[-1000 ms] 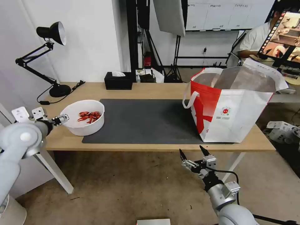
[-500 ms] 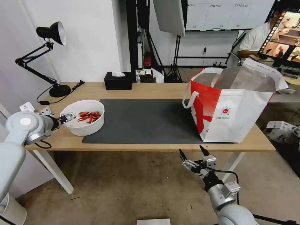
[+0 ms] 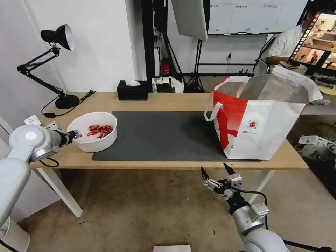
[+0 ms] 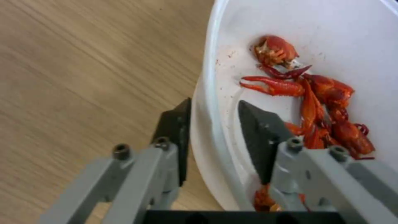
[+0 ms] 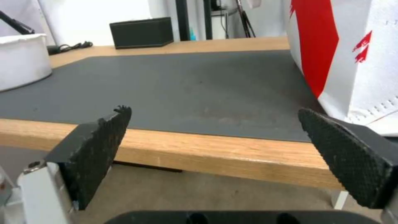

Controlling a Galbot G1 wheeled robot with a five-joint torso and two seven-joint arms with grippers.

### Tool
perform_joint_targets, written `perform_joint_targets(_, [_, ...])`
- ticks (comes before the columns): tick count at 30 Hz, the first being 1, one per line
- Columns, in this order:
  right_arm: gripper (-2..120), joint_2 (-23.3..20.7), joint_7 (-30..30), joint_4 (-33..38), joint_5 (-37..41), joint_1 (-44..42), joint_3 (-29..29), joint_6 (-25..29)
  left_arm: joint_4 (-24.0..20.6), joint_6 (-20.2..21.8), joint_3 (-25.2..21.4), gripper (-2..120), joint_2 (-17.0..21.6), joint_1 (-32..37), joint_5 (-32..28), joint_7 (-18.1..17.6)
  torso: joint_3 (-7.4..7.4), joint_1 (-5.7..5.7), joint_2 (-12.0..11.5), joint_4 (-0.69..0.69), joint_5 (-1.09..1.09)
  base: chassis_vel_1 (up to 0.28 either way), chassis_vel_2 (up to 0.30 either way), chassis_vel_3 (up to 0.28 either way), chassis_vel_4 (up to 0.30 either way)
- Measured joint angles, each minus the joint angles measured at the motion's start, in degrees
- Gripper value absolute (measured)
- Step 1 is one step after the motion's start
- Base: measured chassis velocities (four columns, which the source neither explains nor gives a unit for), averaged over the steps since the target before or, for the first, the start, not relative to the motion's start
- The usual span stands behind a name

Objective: Pick up the trash from the table and place it into the takeout bag.

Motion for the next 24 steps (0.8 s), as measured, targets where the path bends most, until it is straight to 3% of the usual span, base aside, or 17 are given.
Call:
perform_joint_targets(9, [100,0.0,0.0,0.0,0.0,0.0,0.0,0.0,-0.9,0.0,0.3,1,0.0,0.6,-0.3,0.4,0.00,0.00,0.0,-0.01,-0.01,0.000,0.000,0.000,0.000])
perform_joint_targets(15, [100,0.0,0.0,0.0,0.0,0.0,0.0,0.0,-2.1,-0.7,0.4,0,0.3,0.2,0.0,1.7,0.00,0.00,0.0,0.00,-0.01,0.000,0.000,0.000,0.000])
perform_joint_targets(24, [100,0.0,0.0,0.0,0.0,0.0,0.0,0.0,-10.2,-6.5,1.3,0,0.5,-0.6,8.3,8.5,0.00,0.00,0.0,-0.01,0.00,0.000,0.000,0.000,0.000])
